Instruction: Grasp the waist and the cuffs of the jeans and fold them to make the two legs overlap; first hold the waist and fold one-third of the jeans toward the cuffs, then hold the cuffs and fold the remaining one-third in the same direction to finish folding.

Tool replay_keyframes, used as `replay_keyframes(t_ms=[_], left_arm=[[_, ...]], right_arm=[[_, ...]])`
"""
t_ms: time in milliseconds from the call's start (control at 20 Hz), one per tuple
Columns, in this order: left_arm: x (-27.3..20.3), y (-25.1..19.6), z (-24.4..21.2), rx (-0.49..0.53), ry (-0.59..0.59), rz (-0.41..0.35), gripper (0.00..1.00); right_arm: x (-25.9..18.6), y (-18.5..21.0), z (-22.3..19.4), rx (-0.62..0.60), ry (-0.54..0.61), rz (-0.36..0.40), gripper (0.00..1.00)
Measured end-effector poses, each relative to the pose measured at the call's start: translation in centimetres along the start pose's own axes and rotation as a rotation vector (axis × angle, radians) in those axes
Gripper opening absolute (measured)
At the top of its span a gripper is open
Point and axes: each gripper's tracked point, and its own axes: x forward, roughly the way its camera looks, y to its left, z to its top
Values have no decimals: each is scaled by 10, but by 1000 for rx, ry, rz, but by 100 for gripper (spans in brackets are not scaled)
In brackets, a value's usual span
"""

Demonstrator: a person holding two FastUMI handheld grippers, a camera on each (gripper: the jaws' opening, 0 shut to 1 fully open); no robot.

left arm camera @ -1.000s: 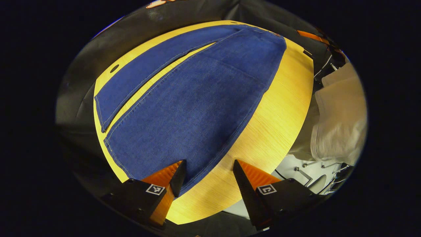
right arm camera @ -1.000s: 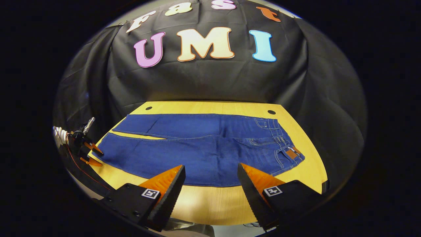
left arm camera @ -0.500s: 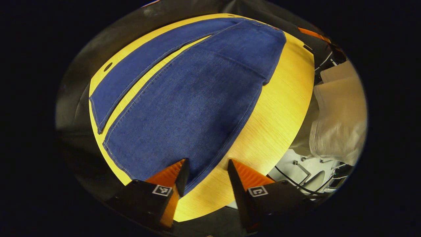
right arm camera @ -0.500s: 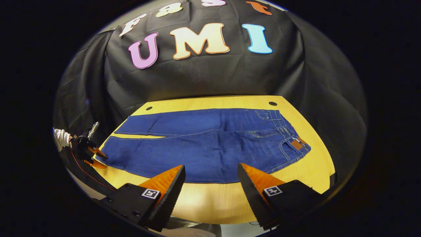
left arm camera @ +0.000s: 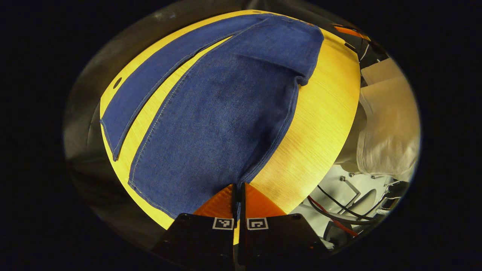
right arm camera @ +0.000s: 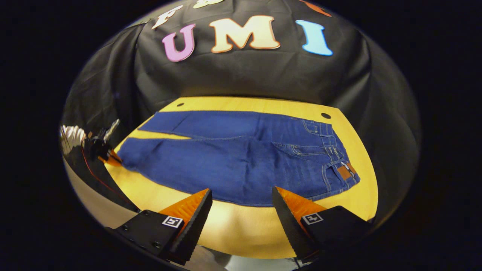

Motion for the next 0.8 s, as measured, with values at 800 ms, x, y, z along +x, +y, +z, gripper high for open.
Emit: replay_keyframes(t_ms=[800], left_arm=[[6, 3, 1, -65, 78, 47, 0]], right_arm=[[69, -86, -73, -462, 469, 197, 99]])
